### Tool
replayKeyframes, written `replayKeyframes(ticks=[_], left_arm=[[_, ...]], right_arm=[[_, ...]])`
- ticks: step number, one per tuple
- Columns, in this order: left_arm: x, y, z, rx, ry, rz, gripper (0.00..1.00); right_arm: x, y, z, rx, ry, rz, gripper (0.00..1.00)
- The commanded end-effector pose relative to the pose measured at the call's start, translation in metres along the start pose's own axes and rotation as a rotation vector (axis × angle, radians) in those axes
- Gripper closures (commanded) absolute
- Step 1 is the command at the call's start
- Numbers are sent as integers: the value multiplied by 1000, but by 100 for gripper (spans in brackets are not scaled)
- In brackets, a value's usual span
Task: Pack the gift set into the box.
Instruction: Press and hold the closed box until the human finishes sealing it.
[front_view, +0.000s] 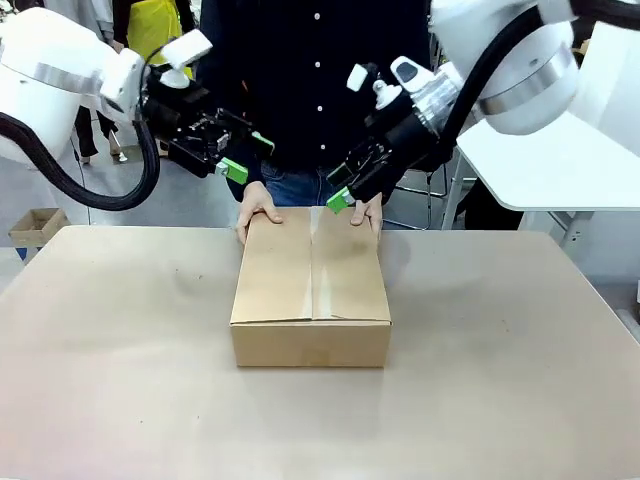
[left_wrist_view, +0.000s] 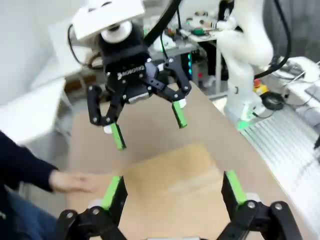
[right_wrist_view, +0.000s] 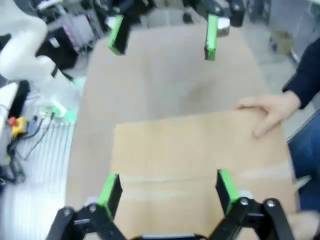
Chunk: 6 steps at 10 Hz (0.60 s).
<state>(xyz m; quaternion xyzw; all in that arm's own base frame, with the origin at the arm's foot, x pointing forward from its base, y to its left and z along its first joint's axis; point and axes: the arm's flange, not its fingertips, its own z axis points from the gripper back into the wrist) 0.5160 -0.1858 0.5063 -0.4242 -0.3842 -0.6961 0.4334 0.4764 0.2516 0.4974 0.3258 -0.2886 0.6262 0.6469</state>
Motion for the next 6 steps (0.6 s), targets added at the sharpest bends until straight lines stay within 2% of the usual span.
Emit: replayKeyframes(ticks=[1,2,3,4,5,6], left_arm=[[-15,-35,18,-1,-209,-360,0],[-24,-46,28,41,-241,-325,0],[-35,-55,44,115,-256,-101,0],[-6,-23,21,65,-125,-262,0],[-6,-23,21,65,-125,-262,0],[-26,-42,40,98,-193,-235,0]], right_arm=[[-35,7,14,282,-397,424,0],[-46,6,21,224,-447,365,0],[-5,0,9,29,-90,126,0],[-5,0,9,29,-90,126,0],[-20,-1,20,56,-219,244,0],[-3,-5,2,115,-145,324,0]])
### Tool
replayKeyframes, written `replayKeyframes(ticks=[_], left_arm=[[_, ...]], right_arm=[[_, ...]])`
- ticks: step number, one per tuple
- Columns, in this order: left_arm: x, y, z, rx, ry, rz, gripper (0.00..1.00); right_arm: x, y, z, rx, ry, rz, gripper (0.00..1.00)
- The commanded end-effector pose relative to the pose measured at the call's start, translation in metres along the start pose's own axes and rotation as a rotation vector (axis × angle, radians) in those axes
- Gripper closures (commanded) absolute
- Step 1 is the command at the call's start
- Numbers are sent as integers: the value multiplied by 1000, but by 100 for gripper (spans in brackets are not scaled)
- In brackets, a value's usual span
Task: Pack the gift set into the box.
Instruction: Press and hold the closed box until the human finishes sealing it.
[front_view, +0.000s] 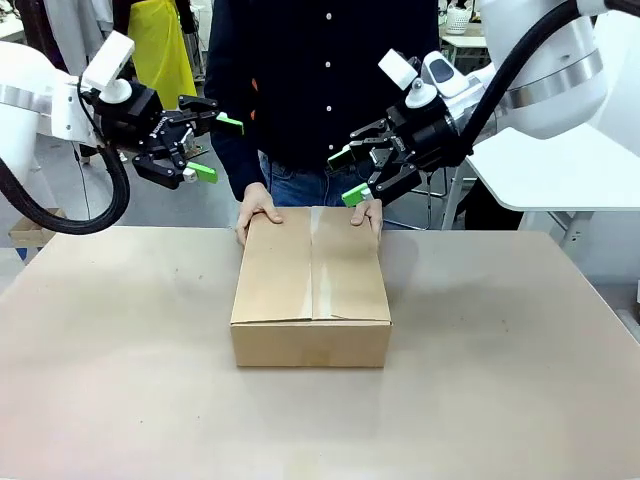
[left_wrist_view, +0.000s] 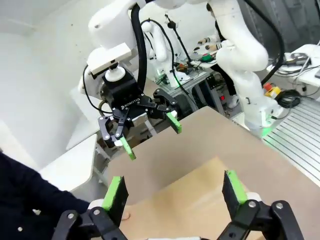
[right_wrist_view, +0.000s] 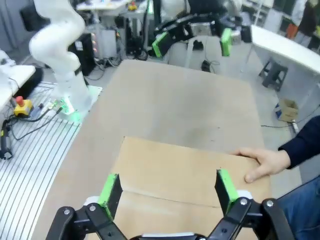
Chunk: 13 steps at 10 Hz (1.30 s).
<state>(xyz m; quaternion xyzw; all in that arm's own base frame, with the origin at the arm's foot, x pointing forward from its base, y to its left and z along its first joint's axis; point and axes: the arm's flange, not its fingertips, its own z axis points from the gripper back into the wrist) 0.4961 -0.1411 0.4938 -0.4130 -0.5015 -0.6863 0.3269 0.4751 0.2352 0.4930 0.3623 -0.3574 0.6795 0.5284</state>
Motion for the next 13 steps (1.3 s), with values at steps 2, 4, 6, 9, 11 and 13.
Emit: replayKeyframes(ticks=[2,4,6,9,11,13], left_arm=[[-67,1,-9,32,94,160,0],[-103,0,-13,101,139,153,0],[-128,-3,-29,96,125,179,0],[-155,-13,-48,69,138,230,0],[-163,-24,-53,40,180,283,0],[-162,-25,-53,30,199,311,0]], right_arm=[[-37,-23,13,-2,-123,163,0],[-106,-34,3,56,-272,86,0],[-155,-42,-18,75,-321,-5,0],[-198,-32,-35,54,-339,-97,0],[-201,-30,-35,29,-324,-107,0],[-199,-32,-41,-4,-272,-120,0]])
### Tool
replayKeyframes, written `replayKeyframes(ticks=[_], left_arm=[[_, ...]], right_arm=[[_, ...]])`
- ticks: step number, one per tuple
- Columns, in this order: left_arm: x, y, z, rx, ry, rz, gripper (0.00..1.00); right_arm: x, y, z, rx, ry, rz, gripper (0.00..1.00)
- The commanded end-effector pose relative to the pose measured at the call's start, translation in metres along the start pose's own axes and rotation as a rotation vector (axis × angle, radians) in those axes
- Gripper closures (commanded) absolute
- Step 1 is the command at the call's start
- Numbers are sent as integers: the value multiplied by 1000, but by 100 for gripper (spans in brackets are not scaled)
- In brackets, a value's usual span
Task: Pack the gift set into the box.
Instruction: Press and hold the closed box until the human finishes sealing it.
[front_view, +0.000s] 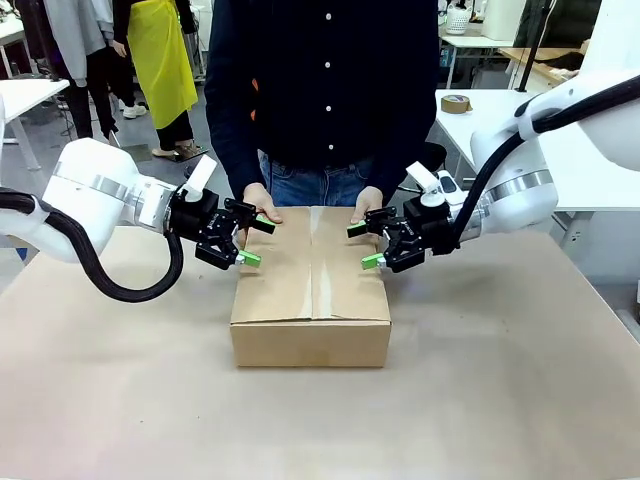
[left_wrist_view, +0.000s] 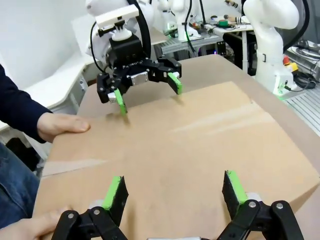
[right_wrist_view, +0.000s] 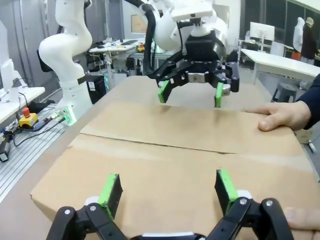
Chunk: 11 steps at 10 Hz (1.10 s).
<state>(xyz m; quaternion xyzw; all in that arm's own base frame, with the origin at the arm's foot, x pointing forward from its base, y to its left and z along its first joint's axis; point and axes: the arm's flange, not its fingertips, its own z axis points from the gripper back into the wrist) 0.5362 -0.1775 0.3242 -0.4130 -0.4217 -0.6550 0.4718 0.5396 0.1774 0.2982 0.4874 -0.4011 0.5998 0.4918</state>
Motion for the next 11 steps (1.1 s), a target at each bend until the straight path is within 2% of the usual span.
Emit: replayKeyframes(ticks=[1,6,9,11], left_arm=[[7,-5,-2,-12,34,63,0],[-5,-26,-8,-45,98,129,0],[-7,-25,-12,-50,159,49,0],[-5,-22,-6,-51,100,85,0]], right_arm=[[8,-1,-11,-90,74,-24,0],[1,-7,-17,-87,104,-57,0],[-2,-9,-17,-85,113,-112,0],[0,-7,-14,-65,107,-58,0]])
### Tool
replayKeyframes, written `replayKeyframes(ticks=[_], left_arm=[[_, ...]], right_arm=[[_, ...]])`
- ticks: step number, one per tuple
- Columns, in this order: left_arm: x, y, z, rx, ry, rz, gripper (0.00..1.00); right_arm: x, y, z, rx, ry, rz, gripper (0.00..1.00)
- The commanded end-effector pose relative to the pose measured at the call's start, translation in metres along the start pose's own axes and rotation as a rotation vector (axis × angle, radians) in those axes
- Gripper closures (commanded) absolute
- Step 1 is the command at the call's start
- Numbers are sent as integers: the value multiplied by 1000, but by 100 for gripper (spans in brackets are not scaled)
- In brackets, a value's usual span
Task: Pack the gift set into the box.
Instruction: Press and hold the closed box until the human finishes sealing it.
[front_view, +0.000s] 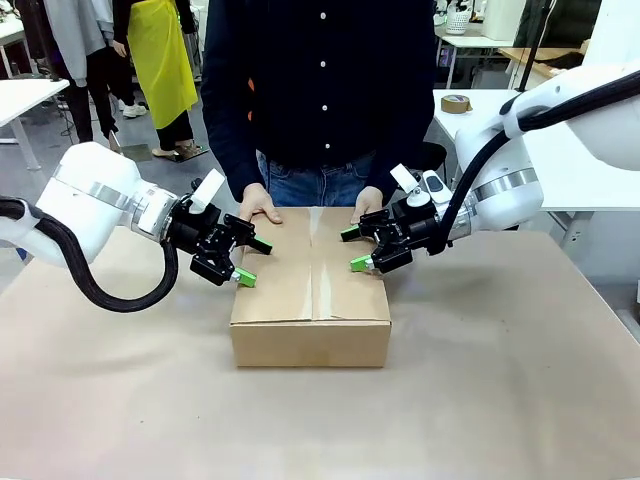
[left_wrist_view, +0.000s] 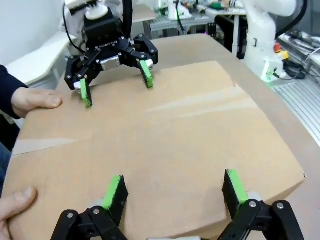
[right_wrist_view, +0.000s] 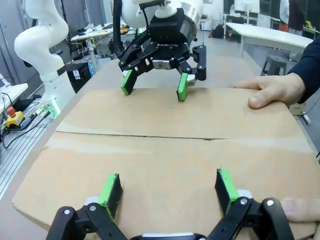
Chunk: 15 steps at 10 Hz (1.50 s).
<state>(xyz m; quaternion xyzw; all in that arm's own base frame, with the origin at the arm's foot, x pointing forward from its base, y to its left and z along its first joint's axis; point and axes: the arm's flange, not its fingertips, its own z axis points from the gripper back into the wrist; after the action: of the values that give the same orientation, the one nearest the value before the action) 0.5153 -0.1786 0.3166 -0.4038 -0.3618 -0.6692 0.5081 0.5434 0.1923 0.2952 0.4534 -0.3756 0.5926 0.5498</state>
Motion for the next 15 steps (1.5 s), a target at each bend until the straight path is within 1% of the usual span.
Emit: replayKeyframes(ticks=[1,15], left_arm=[[-3,-1,0,0,-11,9,0],[-3,-1,0,0,-11,9,0]], right_arm=[[0,0,0,-1,1,16,0],[0,0,0,-1,1,16,0]])
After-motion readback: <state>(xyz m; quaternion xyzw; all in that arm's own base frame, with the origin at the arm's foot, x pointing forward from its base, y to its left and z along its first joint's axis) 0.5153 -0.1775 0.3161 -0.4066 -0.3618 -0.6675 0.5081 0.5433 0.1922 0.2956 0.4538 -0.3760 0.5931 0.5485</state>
